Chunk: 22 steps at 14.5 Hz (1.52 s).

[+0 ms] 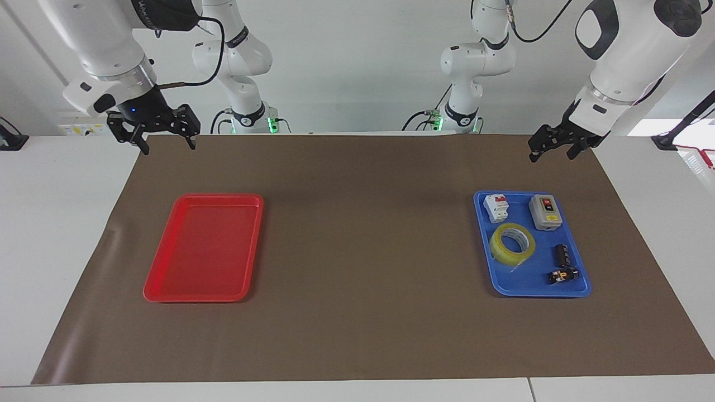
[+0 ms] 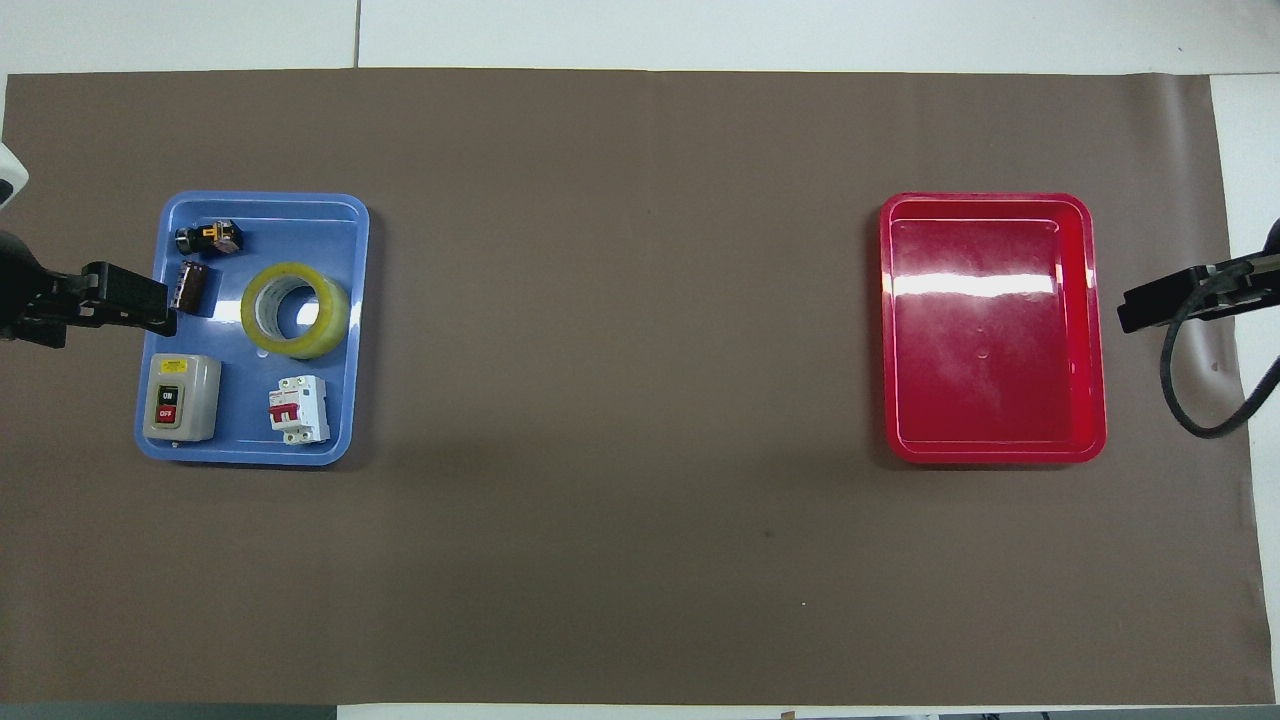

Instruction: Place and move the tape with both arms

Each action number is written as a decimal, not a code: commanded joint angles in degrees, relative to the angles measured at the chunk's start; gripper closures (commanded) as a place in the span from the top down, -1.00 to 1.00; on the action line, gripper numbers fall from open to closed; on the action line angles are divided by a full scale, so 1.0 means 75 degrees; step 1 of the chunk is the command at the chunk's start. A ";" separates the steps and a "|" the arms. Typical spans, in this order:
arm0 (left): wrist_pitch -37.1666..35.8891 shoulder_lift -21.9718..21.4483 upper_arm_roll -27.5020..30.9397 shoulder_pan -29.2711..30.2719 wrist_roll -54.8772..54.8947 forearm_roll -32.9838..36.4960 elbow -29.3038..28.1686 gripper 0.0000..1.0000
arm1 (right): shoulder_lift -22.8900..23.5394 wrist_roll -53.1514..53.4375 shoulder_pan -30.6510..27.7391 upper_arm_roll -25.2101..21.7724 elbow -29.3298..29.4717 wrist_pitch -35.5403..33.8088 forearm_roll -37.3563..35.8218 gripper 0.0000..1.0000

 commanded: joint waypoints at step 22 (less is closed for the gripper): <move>0.1913 0.0277 0.0027 0.0518 -0.0062 0.0070 -0.1015 1.00 | -0.0176 0.0106 -0.0163 0.0034 -0.0250 0.0207 0.0063 1.00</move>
